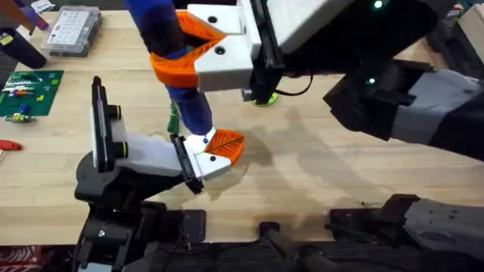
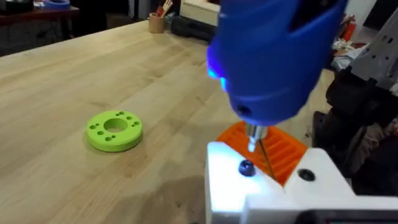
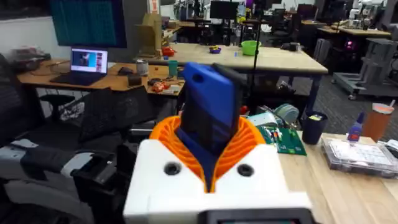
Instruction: Pick up the gripper from the table and insert it into the empty holder that is missing its gripper. Then pick up a screw, insert it into the mounting hole, and use the screwdriver to tighten it. Finally, clean up the table by picking up the vegetable and placing it into the bucket.
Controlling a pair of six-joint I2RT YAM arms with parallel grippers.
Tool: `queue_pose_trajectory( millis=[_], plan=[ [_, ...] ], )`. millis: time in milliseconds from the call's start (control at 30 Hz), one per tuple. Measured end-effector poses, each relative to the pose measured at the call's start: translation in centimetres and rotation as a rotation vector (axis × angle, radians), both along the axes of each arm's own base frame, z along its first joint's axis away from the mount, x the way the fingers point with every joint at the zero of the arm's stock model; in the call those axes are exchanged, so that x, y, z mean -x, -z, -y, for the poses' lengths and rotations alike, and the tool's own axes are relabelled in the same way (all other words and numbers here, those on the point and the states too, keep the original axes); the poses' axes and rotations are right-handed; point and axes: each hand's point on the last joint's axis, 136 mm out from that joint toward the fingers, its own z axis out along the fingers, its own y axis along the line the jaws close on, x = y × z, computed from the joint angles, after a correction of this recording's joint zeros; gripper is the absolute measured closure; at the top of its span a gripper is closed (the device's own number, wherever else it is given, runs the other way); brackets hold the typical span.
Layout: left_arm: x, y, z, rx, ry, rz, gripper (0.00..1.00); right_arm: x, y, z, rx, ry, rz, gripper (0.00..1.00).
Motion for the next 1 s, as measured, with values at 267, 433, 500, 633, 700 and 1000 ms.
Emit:
queue_pose_trajectory(
  millis=[267,433,500,633,700,1000],
  plan=[
    [0.00,0.01,0.00,0.000,0.000,-0.001,0.984,-0.01,0.03,0.00,0.000,0.002,0.006,0.976],
    [0.00,0.00,0.00,0.000,0.000,0.000,0.984,-0.01,0.02,-0.08,-0.001,0.006,0.010,0.976],
    [0.01,0.00,0.00,0.000,0.000,0.000,0.984,0.00,0.05,-0.10,-0.001,0.007,0.012,0.976],
    [0.00,0.00,0.00,0.000,0.000,0.000,0.984,0.01,0.26,-0.19,0.007,0.007,0.008,0.976],
    [0.00,0.00,0.00,0.000,0.000,0.000,0.984,0.02,0.36,-0.21,0.009,0.006,0.005,0.976],
    [0.01,0.00,0.01,0.000,0.000,0.000,0.984,-0.01,0.77,-0.20,0.016,0.008,-0.003,0.976]
  ],
)
